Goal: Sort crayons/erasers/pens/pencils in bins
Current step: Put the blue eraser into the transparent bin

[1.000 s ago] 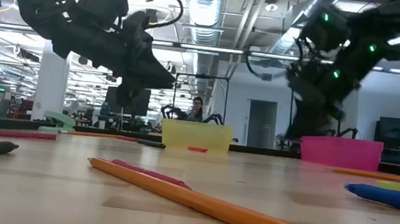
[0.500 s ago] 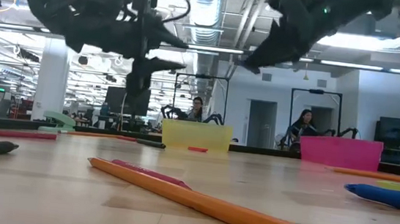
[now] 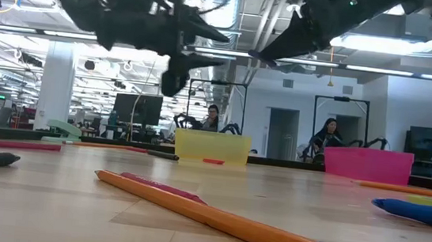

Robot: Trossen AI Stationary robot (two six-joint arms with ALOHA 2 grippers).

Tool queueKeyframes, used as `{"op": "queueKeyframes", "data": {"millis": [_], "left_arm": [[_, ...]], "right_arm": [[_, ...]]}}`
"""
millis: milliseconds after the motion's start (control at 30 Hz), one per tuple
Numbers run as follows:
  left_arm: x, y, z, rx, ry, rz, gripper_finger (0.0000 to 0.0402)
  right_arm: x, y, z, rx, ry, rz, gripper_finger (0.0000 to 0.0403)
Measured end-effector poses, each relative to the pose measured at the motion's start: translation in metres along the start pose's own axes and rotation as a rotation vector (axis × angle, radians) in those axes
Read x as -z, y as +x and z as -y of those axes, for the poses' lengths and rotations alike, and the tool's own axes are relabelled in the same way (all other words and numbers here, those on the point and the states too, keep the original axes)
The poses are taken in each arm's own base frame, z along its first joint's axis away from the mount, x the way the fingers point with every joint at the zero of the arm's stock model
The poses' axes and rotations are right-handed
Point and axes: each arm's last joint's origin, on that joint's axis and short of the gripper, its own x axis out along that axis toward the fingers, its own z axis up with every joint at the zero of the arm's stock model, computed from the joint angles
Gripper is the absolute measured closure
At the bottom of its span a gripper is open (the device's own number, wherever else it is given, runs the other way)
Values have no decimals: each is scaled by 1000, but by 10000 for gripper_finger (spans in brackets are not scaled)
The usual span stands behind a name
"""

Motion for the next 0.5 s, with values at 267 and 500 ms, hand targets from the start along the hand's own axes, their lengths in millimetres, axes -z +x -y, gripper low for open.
{"op": "queueKeyframes", "data": {"millis": [267, 500], "left_arm": [[-14, 31, -1, 54, -6, -29, 246], [-22, 32, 1, 57, 6, 8, 246]], "right_arm": [[-1, -1, -2, -5, -48, 7, 340], [-2, -2, -5, -14, -116, 19, 340]]}}
